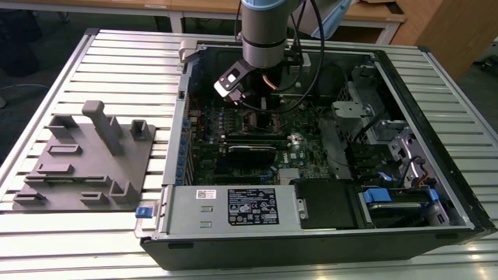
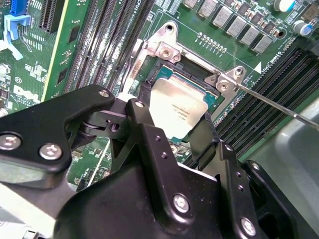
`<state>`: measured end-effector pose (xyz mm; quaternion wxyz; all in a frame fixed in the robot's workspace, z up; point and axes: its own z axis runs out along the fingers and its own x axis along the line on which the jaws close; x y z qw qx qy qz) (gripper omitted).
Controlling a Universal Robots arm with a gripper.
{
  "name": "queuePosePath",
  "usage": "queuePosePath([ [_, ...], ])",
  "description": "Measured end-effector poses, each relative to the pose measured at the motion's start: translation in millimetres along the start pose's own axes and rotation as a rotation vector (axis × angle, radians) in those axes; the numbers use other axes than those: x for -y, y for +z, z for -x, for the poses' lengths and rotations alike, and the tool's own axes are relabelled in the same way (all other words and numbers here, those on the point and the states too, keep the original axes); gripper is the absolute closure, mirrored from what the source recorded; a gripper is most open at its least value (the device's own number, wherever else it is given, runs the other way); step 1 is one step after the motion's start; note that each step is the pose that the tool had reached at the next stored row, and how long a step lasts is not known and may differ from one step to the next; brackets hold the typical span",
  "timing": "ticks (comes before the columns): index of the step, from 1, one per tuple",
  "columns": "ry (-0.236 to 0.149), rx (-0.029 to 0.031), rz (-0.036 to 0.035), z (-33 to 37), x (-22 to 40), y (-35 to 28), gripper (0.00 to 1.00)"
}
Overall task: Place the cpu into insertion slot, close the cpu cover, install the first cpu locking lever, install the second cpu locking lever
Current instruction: 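Place the cpu into insertion slot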
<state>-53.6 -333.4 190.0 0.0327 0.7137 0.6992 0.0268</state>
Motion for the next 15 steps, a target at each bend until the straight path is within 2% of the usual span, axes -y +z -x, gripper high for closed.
queuePosePath([
  [15,0.0,-0.0001,0.0004,0.2,-0.1,0.1,0.45],
])
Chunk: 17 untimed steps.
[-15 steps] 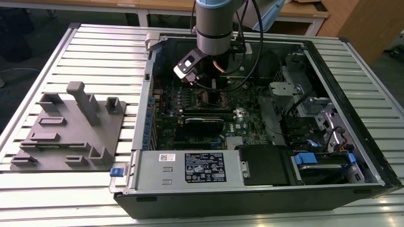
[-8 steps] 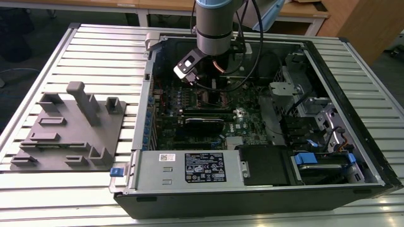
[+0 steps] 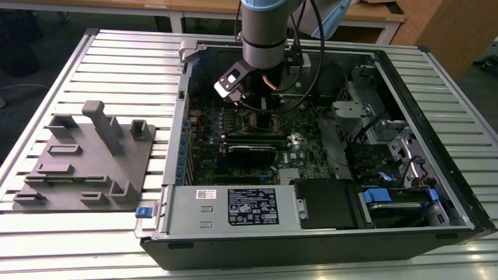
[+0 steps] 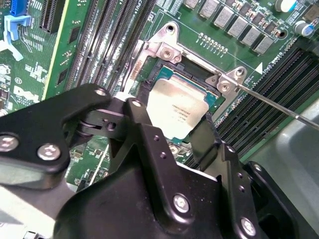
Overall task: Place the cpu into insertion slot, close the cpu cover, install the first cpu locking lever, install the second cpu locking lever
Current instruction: 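Place the cpu into insertion slot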
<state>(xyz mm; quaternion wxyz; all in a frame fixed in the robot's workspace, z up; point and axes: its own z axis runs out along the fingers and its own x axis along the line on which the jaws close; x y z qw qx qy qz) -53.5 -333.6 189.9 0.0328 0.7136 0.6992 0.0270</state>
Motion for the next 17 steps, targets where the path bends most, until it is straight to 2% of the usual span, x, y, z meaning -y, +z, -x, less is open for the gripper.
queuePosePath([
  [3,0.0,0.0002,-0.0004,0.1,0.0,-0.1,0.39],
  [4,0.0,0.0004,-0.0005,0.1,0.0,-0.2,0.33],
  [10,0.0,0.0006,-0.0006,0.2,-0.1,-2.0,0.33],
  [17,0.0,0.0004,-0.0005,0.2,-1.0,-12.6,0.33],
])
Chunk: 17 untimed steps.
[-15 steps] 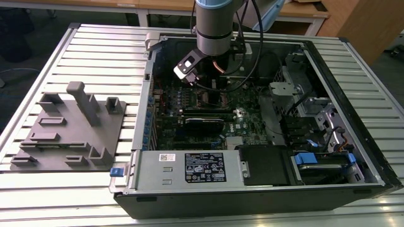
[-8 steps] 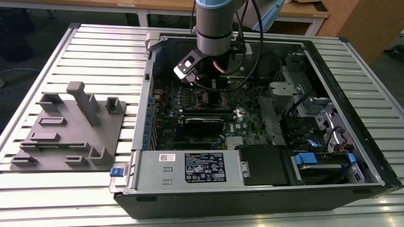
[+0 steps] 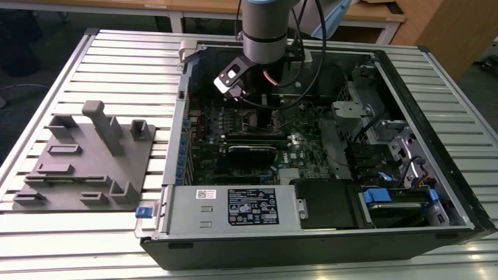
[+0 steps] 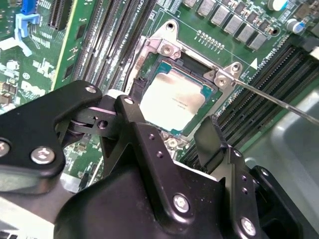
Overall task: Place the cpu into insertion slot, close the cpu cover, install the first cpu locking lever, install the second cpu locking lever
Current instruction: 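Place the cpu into insertion slot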
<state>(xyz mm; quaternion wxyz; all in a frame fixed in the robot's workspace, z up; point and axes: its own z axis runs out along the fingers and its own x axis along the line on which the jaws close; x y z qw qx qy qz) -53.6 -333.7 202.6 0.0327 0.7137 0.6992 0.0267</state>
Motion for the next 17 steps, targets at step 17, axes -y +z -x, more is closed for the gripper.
queuePosePath([
  [17,0.0,0.0,0.0,0.0,-0.3,-3.8,0.58],
])
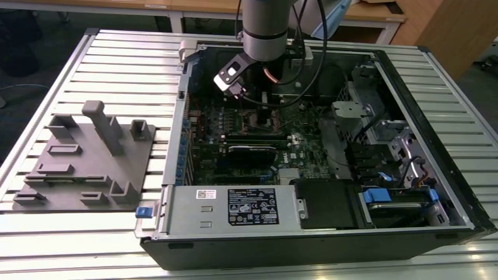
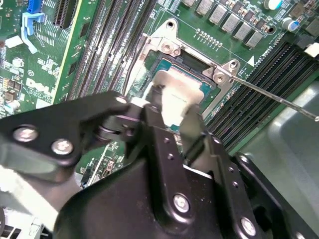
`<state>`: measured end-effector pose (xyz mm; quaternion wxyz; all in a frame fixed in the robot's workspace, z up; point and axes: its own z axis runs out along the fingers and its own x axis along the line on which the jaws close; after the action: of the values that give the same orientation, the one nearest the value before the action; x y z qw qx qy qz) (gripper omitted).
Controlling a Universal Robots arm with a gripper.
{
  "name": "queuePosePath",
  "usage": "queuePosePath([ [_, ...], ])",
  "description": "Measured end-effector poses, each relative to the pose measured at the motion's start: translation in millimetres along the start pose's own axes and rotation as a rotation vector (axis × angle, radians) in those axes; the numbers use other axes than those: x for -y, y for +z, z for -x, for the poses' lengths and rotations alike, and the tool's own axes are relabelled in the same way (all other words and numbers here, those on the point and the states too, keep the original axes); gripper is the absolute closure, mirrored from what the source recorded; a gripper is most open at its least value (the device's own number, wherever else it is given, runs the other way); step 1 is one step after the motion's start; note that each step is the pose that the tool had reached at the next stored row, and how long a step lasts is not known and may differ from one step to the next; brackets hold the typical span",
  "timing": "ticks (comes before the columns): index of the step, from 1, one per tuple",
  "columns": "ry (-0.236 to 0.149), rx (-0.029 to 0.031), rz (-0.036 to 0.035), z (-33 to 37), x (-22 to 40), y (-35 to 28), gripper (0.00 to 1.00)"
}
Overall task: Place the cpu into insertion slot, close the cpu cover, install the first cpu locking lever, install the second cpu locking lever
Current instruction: 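Place the cpu into insertion slot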
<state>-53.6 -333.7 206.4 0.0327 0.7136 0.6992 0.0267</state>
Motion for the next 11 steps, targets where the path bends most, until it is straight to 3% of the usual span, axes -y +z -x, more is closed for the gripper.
queuePosePath([
  [1,0.0,0.0,0.0,0.0,0.0,-0.1,0.58],
  [4,0.0,0.0,0.0,0.0,-0.1,-0.3,0.76],
  [8,0.0,0.0,0.0,0.0,-0.1,-0.6,0.87],
  [11,0.0,-0.0001,0.0,0.0,-0.1,-0.9,0.9],
])
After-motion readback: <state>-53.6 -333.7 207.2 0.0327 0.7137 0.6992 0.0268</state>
